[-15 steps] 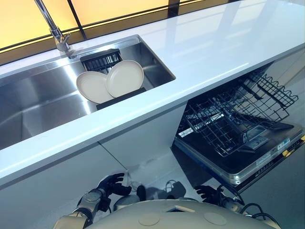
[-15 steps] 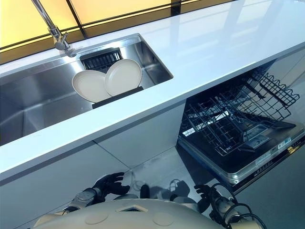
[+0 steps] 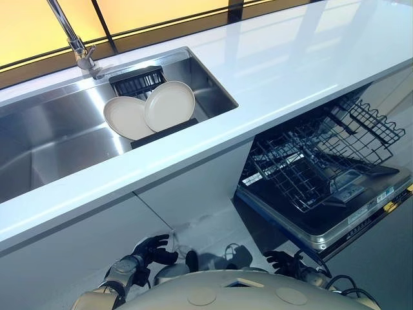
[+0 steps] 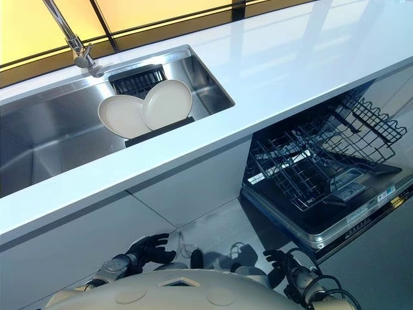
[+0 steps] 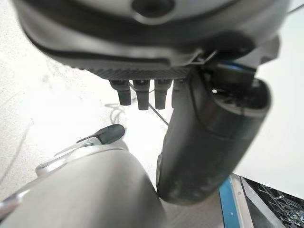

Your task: Pick up plates and place into dishwasher.

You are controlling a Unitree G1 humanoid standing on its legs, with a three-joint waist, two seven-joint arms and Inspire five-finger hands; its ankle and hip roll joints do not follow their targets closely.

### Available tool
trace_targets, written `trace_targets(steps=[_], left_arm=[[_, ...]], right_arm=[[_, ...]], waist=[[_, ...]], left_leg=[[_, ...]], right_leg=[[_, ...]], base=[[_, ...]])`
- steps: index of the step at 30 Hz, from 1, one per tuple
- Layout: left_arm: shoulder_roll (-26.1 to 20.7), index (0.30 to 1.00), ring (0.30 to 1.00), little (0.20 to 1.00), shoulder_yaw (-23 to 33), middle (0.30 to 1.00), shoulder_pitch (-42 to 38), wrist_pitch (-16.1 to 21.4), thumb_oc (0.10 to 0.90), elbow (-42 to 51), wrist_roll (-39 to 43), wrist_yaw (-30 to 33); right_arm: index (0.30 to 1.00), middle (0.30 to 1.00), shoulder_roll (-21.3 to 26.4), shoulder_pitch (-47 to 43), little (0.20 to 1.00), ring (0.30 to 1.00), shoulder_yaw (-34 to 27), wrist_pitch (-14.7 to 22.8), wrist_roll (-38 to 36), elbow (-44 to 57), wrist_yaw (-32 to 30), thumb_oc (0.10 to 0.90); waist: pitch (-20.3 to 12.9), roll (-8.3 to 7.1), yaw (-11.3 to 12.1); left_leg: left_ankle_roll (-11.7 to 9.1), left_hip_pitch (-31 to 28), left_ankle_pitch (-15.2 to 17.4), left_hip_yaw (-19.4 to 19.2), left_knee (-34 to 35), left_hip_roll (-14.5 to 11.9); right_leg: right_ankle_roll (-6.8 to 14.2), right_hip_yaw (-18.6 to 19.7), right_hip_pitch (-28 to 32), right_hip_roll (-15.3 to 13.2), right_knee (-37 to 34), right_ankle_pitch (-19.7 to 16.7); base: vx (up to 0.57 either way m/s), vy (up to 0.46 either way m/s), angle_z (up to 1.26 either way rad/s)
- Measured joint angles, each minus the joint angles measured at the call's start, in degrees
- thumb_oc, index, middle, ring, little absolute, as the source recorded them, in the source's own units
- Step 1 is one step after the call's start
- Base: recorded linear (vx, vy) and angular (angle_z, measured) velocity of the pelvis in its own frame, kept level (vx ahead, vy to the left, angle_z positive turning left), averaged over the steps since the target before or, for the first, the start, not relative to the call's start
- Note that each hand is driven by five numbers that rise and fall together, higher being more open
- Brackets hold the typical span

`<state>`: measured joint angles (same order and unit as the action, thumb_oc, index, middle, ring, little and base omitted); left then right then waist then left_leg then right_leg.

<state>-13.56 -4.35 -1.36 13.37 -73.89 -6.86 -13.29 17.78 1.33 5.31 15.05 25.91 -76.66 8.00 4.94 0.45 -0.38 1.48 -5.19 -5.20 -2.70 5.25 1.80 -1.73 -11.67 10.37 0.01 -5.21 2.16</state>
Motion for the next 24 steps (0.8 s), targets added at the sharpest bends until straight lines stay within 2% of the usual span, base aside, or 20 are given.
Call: trace_targets(steps=[5,9,12,14,16,18,20,21,22,24], left_arm=[[-0.5,0.900,0.900,0.900,-4.0,0.900,0.4,7.3,0.800,0.7,-1.9,0.4],[-0.5,0.900,0.900,0.900,-5.6,0.900,0.6,10.5,0.800,3.6,0.3,-1.4],[-1.1,0.900,0.900,0.900,-8.2,0.900,0.7,10.9,0.800,9.2,0.6,-4.6],[-2.0,0.900,0.900,0.900,-11.7,0.900,0.6,12.4,0.800,13.4,-0.1,-6.8],[-3.6,0.900,0.900,0.900,-16.1,0.900,-0.2,15.9,0.800,19.4,-6.4,-6.2],[-5.0,0.900,0.900,0.900,-18.6,0.900,-0.5,16.6,0.800,24.5,-8.4,-7.0],[-7.0,0.900,0.900,0.900,-20.6,0.900,-1.1,16.5,0.800,34.6,-5.4,-12.6],[-7.9,0.900,0.900,0.900,-20.6,0.900,-1.7,14.7,0.800,41.0,0.8,-18.7],[-8.3,0.900,0.900,0.900,-20.5,0.900,-1.8,12.2,0.800,44.2,5.0,-21.9],[-9.2,0.900,0.900,0.900,-19.8,0.900,-2.7,4.3,0.800,55.2,19.6,-31.7]], right_arm=[[0.900,0.900,0.3,-0.2,0.900,0.900,0.1,0.0,0.0,0.0,0.1,0.800],[0.900,0.900,0.8,-0.7,0.900,0.900,0.2,0.0,0.0,0.1,0.7,0.800],[0.900,0.900,1.1,-1.0,0.900,0.900,0.2,-0.1,0.0,0.2,1.3,0.800],[0.900,0.900,1.2,-1.3,0.900,0.900,0.5,-0.2,0.0,0.2,1.4,0.800],[0.900,0.900,1.4,-1.9,0.900,0.900,1.3,-0.5,0.0,0.2,1.9,0.800],[0.900,0.900,1.5,-2.2,0.900,0.900,2.1,-0.7,0.0,0.5,2.1,0.800],[0.900,0.900,1.7,-2.7,0.900,0.900,2.3,-1.1,0.0,0.9,2.4,0.800],[0.900,0.900,1.9,-3.2,0.900,0.900,2.3,-1.2,-0.1,0.9,2.4,0.800],[0.900,0.900,2.0,-3.4,0.900,0.900,2.2,-1.2,-0.1,1.0,2.4,0.800],[0.900,0.900,2.1,-3.5,0.900,0.900,2.2,-1.2,-0.1,1.0,2.5,0.800]], waist=[[0.2,0.26,0.0],[0.5,0.67,0.0],[0.6,0.78,0.1],[0.8,0.80,0.1],[1.2,0.93,0.0],[1.2,0.95,0.0],[2.0,1.17,0.0],[2.7,1.41,0.0],[2.9,1.49,0.0],[3.0,1.57,0.1]], left_leg=[[0.0,0.1,0.0,0.0,0.0,0.0],[0.0,0.4,0.0,-0.1,0.0,0.0],[0.1,0.9,0.0,-0.1,-0.1,0.0],[0.1,0.8,0.0,0.0,-0.1,0.1],[0.1,0.9,0.0,0.0,-0.1,0.1],[0.1,0.9,0.0,-0.1,-0.1,0.1],[0.1,0.8,0.0,-0.1,-0.1,0.0],[0.1,0.8,0.0,-0.1,-0.1,0.0],[0.1,0.8,0.0,-0.1,-0.1,0.0],[0.1,0.9,0.0,0.0,0.0,0.0]], right_leg=[[0.0,0.0,-0.2,0.0,0.0,0.0],[0.0,0.1,-0.5,0.0,0.0,0.0],[0.0,0.0,-0.9,0.0,0.0,0.0],[0.0,0.0,-0.9,-0.1,0.0,0.0],[0.0,0.1,-0.9,-0.1,0.0,-0.1],[0.0,0.1,-1.0,-0.1,0.0,-0.1],[0.1,0.2,-1.0,-0.1,0.2,0.0],[0.1,0.3,-1.0,-0.1,0.2,0.0],[0.1,0.4,-1.1,-0.1,0.2,0.0],[0.1,0.4,-1.0,-0.1,0.2,0.0]], base=[[0.00,0.000,0.00],[0.00,0.000,0.00],[0.00,0.000,0.00],[0.00,0.000,0.00],[0.00,0.000,0.00],[-0.03,0.013,-0.01],[-0.05,0.003,-0.02],[-0.04,-0.005,-0.04],[-0.02,-0.011,-0.04],[0.00,0.000,0.00]])
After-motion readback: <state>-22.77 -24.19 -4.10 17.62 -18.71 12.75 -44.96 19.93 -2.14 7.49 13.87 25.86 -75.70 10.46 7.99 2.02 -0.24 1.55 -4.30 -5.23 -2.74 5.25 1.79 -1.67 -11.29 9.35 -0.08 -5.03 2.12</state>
